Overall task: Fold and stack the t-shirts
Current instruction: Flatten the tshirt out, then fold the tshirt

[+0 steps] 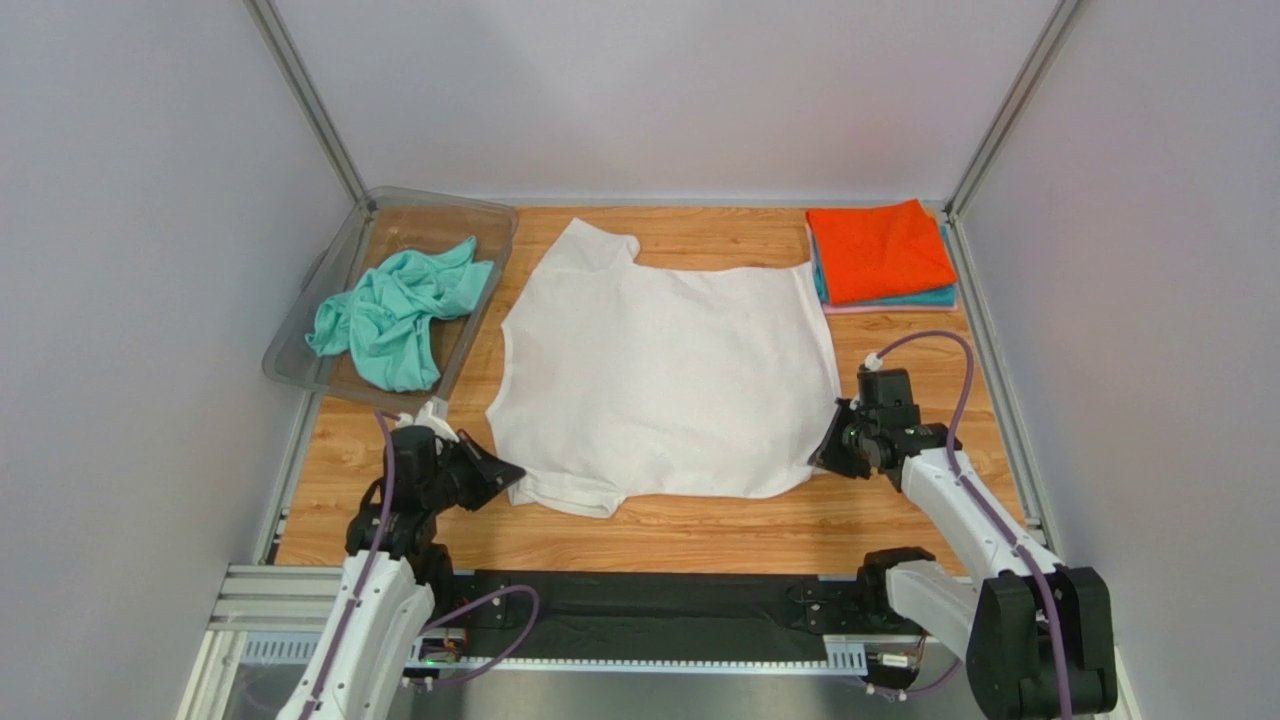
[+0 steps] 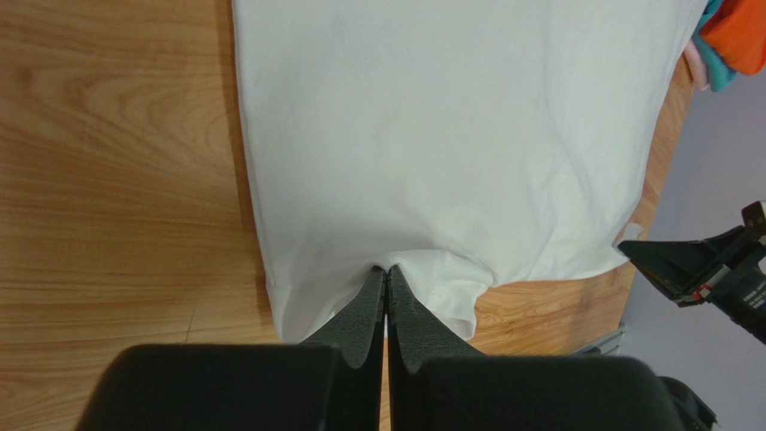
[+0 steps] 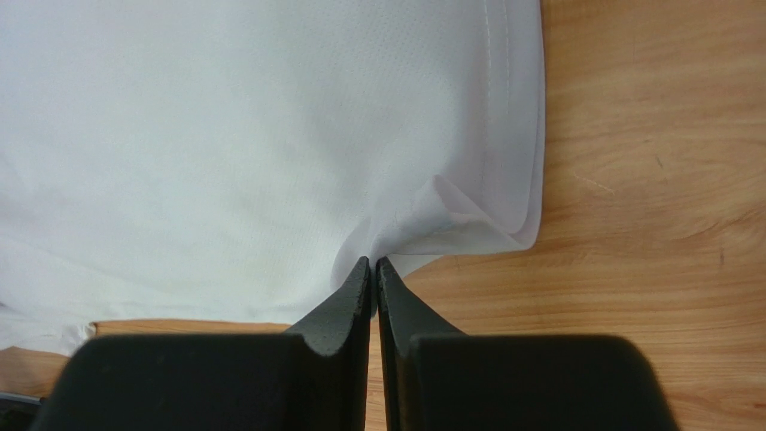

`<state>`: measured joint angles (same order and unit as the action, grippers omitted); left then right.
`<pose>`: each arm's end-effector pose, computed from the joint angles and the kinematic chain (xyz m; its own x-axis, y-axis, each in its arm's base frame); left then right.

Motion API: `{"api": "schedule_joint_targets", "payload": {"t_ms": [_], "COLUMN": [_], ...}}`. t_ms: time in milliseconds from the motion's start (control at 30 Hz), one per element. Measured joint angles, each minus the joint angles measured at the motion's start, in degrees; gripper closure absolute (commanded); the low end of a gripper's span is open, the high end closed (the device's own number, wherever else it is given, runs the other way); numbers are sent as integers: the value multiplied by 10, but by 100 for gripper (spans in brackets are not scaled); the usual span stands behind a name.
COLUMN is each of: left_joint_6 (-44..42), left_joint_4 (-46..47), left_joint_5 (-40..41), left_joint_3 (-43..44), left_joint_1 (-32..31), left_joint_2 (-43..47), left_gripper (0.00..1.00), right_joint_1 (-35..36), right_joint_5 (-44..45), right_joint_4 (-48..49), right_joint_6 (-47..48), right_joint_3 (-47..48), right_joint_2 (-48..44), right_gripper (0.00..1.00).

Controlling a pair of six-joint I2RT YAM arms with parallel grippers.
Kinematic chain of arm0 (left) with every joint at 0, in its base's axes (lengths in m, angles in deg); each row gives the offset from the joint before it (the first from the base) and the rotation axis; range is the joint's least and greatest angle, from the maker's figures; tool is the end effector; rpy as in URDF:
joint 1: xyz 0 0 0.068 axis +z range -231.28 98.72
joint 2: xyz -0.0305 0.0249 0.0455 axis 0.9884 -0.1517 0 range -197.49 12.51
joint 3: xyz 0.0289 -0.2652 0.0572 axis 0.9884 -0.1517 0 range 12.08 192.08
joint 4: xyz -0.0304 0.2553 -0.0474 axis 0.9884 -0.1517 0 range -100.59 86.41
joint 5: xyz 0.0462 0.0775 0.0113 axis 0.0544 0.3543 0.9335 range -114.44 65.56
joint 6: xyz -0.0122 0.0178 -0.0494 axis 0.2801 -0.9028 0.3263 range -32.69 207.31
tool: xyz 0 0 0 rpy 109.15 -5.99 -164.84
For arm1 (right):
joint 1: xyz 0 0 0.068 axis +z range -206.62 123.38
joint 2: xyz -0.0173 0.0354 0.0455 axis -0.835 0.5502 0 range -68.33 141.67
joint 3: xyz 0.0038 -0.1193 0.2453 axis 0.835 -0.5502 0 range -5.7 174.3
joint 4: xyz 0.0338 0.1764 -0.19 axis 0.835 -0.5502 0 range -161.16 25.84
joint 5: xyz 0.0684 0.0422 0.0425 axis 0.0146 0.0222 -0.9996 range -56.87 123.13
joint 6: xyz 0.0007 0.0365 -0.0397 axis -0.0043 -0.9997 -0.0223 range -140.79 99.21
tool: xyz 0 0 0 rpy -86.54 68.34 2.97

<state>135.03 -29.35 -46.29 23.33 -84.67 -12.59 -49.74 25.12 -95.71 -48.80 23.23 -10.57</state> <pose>0.1146 -0.0201 0.1569 -0.6806 -0.6476 -0.3427 -0.2415 0.6399 -0.7295 0.1749 0.0262 0.1762 -0.8498 0.3659 -0.3794 0.2403 0.9096 0.3390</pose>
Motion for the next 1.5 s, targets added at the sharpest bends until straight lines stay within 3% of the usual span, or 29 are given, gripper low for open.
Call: {"api": "schedule_joint_targets", "payload": {"t_ms": [333,900,1167,1300,1500], "left_joint_6": [41,47,44,43,42], "left_joint_4": [-39,-99,-70,-44,3], "left_joint_5": [3,-1,-3,-3,-9], "left_joint_3": [-25,35,93,115,128], "left_joint_1": [-4,-7,-7,-7,-7], "left_joint_2": [13,73,3,-47,-97], "left_gripper": [100,100,100,100,100], "right_joint_1": [0,0,0,0,0], "right_joint_5": [15,25,30,34,35], "right_joint_4": [-15,-100,-115,-115,-115], "right_joint_6": [-61,-103,-101,-95,-87], "right_joint_3": [-30,-19,26,53,68], "right_joint_2": [0,-120,-110,-83,-48], "right_gripper": [91,90,91,96,74]}}
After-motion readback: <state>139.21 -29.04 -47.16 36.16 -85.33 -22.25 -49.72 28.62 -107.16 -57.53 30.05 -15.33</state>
